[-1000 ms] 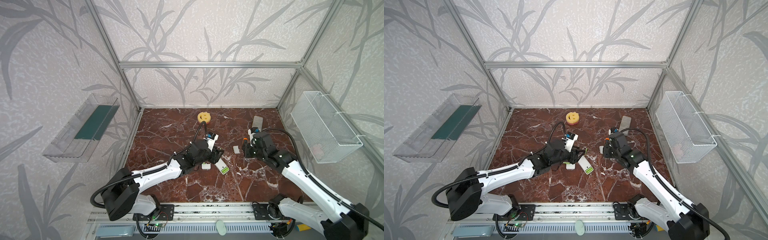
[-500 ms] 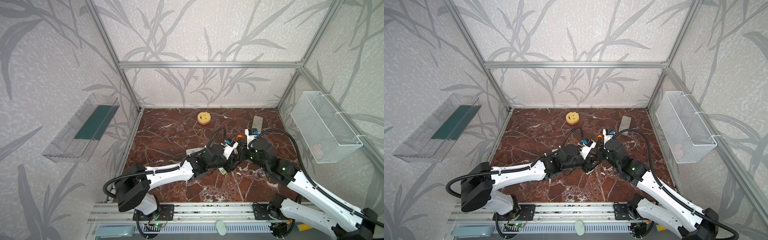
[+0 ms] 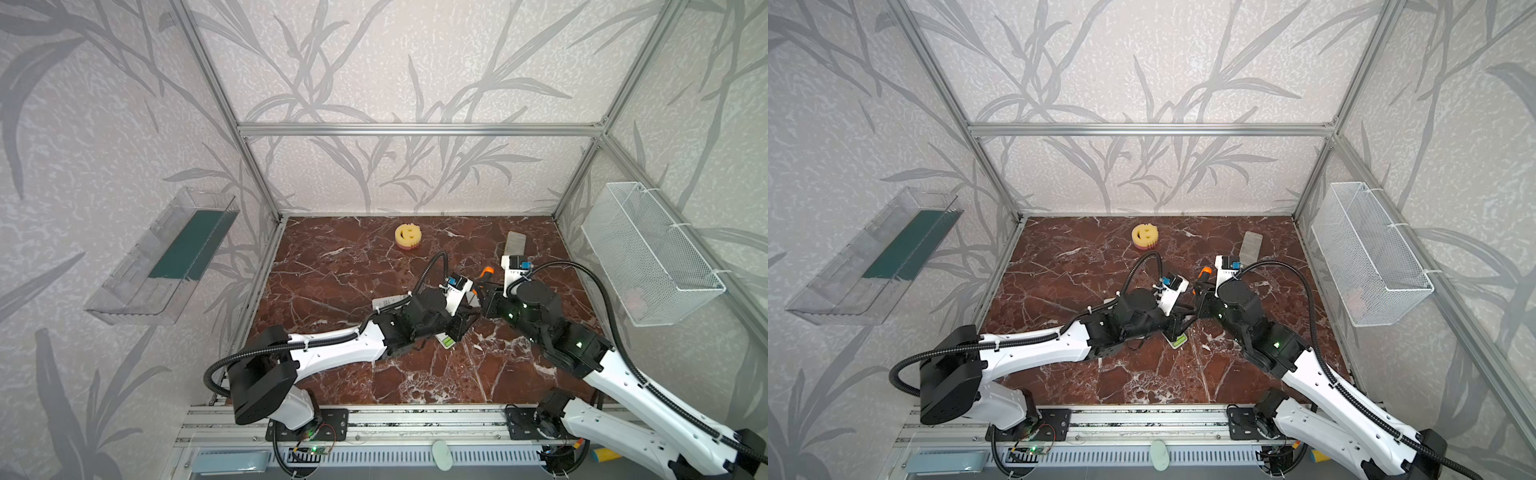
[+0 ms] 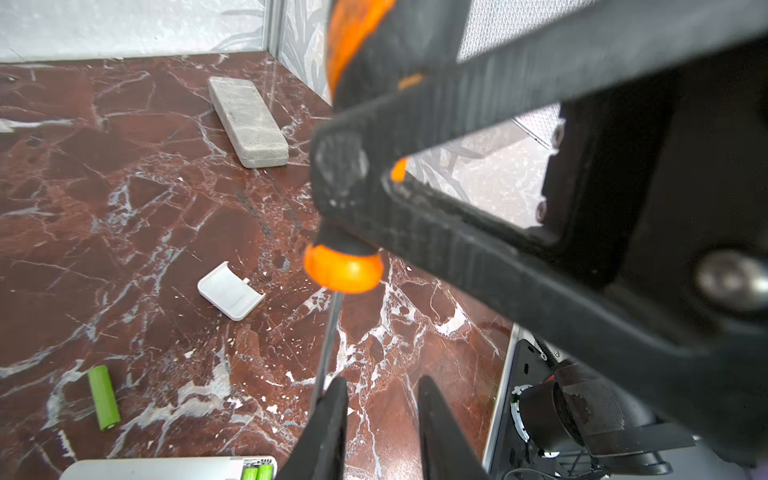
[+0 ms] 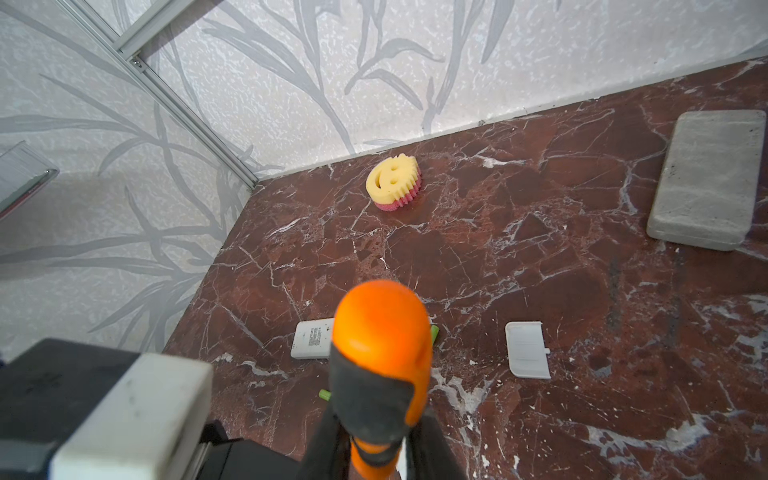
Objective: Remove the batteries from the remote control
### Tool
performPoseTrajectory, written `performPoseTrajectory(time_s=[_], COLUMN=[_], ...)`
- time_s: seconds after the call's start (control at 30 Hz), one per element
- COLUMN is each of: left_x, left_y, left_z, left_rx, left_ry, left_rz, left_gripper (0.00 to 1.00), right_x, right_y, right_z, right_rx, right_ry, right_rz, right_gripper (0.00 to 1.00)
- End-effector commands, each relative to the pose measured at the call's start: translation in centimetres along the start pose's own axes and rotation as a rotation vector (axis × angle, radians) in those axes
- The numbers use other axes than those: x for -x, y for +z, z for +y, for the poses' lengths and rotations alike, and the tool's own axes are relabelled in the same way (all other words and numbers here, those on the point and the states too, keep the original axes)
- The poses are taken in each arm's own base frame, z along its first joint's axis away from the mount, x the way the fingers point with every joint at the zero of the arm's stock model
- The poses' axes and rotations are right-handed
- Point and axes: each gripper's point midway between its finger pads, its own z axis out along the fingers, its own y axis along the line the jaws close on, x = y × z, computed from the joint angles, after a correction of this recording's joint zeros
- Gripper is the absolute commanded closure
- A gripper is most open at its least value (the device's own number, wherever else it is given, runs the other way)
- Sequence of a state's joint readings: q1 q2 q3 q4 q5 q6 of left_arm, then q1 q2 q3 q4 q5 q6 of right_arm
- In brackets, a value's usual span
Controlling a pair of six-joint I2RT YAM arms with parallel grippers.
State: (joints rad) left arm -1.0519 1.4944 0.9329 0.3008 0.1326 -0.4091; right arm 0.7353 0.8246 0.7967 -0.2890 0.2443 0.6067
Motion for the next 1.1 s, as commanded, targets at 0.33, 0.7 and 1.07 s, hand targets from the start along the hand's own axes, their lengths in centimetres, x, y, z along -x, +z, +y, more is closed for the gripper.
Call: performPoseTrajectory(time_s=[0.33,0.7,1.07], left_x=[1.0,1.0,2.8], left_y=[-1.8,-0.5,-4.4], left_z=[1.2,-0.2,-1.5], left_rx=[0.051,-0.052,-0.342], left_ry=[0.014,0.034,0.009], left_rz=[-0.096,-0.103,-0.115], left_gripper=[0.5,0.79,1.0], right_x=[-0.1,-0.1,0.3], right_y=[-0.4,-0.4,-3.2], right_z=[0.7,1.6,3.8], right_rx=[0.028,0.075,0.238], right_ry=[0.022,0.025,-0.139], right_rz=[0.012,0.026,0.011], right_gripper=[0.99,0.99,0.47])
